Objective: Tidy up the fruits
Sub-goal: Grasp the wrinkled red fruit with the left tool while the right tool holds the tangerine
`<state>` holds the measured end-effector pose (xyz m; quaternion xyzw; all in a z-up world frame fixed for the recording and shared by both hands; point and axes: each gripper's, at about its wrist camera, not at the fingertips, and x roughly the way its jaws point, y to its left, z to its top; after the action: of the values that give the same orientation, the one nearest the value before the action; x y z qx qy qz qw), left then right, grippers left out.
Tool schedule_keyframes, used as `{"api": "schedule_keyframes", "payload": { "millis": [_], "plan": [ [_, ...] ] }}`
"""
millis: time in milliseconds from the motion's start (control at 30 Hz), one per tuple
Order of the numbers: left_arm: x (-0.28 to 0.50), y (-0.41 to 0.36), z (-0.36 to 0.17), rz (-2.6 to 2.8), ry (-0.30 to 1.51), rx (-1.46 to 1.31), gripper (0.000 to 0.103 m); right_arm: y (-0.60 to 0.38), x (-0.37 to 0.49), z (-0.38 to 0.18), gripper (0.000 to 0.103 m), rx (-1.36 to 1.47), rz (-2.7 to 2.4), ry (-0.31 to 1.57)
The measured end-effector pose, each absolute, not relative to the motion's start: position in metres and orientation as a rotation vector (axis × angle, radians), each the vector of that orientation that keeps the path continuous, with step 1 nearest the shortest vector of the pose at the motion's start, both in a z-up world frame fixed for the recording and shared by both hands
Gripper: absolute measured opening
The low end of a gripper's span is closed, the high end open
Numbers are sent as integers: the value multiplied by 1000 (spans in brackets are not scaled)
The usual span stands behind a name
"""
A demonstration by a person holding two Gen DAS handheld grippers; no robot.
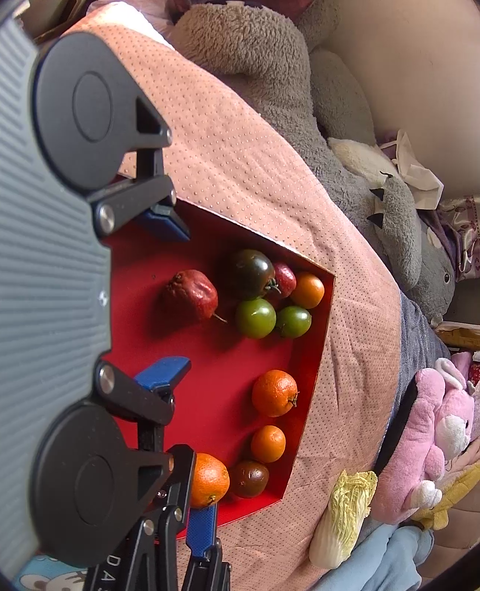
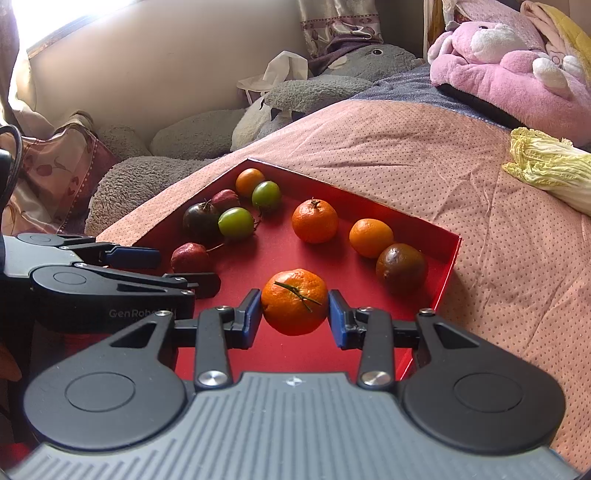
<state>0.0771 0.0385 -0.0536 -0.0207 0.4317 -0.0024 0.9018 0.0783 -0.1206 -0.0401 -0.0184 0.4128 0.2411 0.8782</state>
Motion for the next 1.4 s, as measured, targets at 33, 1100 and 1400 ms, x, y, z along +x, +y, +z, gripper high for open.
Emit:
{"api": "schedule_keyframes", "payload": {
  "millis": [33,1100,1400],
  "plan": [
    [77,39,-54,-5,897,-48,70,-121,77,-41,44,-38,506,863],
    [83,37,-55,-31,897,-73,34,-126,59,-43,44,-58,516,879],
    [80,34,-52,-38,890,-63,34,-131,47,-36,44,-69,507,873]
  ]
}}
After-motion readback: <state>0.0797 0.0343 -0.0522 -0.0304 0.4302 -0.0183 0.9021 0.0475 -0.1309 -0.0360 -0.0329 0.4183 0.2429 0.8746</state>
